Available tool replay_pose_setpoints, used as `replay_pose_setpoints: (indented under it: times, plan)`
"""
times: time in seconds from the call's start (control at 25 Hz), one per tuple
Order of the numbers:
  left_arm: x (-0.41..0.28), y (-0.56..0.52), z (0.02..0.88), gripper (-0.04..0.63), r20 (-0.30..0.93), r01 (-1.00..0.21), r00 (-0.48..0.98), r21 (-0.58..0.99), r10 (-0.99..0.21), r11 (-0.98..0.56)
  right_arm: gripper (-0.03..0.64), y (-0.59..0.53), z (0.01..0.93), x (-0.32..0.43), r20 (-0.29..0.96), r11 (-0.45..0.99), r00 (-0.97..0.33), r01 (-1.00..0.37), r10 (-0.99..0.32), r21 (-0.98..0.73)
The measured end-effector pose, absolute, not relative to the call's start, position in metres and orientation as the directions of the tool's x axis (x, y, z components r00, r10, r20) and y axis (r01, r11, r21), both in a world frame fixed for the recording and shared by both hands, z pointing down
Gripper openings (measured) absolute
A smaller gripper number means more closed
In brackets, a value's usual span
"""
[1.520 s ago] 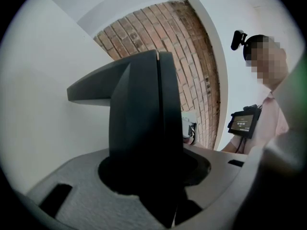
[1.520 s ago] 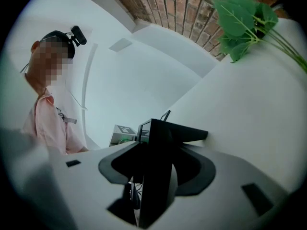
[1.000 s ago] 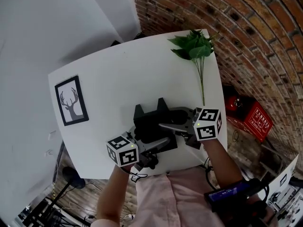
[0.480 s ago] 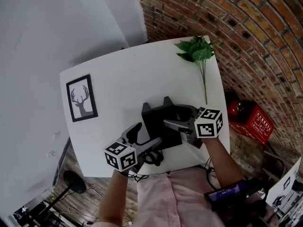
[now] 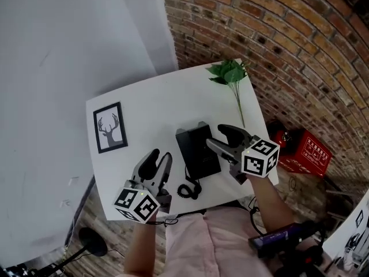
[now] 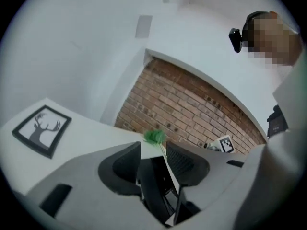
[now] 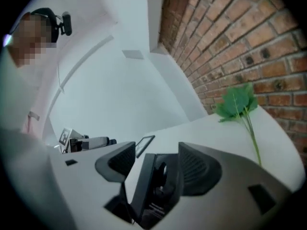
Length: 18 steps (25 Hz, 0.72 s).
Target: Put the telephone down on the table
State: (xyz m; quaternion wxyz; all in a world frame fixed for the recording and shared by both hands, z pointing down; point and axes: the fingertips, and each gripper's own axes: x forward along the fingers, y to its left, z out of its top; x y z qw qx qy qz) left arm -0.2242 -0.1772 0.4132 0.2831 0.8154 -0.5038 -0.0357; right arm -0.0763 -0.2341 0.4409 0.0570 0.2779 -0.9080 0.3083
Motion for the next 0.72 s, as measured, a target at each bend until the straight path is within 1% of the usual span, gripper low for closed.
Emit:
replay_pose_setpoints:
  times: [0.12, 0.24, 0.32, 0.36, 0.48, 0.56, 0.64, 0.72]
  plan:
    - [-0.232, -0.177, 0.366, 0.125, 0.163, -0.864, 0.419, 0.373, -0.893, -0.337, 0.229, -0.225, 0.389, -0.078, 0.216, 0.698, -0.804, -0.590, -0.554, -0.405]
    - [-0.237, -0.168, 0.327, 0.093, 0.131, -0.934, 0.317, 0.214, -0.939, -0.286, 0.164, -0.207, 0.341, -0.080, 0.157, 0.718, -0.769, -0.636, -0.620, -0.281]
    - [-0.238, -0.162, 0.297, 0.075, 0.073, -0.958, 0.264, 0.136, -0.962, -0.253, 0.140, -0.193, 0.312, -0.080, 0.103, 0.720, -0.750, -0.658, -0.654, -0.220]
    - [-0.238, -0.159, 0.283, 0.061, 0.038, -0.965, 0.244, 0.107, -0.969, -0.239, 0.140, -0.187, 0.300, -0.080, 0.078, 0.718, -0.739, -0.670, -0.669, -0.192]
    - [-0.233, -0.152, 0.247, 0.020, -0.049, -0.974, 0.221, 0.034, -0.974, -0.223, 0.126, -0.170, 0.271, -0.079, 0.017, 0.704, -0.708, -0.705, -0.706, -0.093]
    - [-0.227, -0.148, 0.230, 0.008, -0.081, -0.975, 0.222, 0.001, -0.972, -0.223, 0.092, -0.163, 0.258, -0.078, -0.013, 0.688, -0.688, -0.725, -0.725, -0.031]
    - [-0.220, -0.144, 0.220, 0.000, -0.100, -0.975, 0.224, -0.025, -0.970, -0.222, 0.035, -0.158, 0.247, -0.076, -0.039, 0.667, -0.667, -0.745, -0.744, 0.008]
    - [-0.215, -0.139, 0.215, 0.000, -0.112, -0.974, 0.226, -0.047, -0.968, -0.222, 0.006, -0.153, 0.241, -0.072, -0.059, 0.649, -0.649, -0.761, -0.759, 0.024]
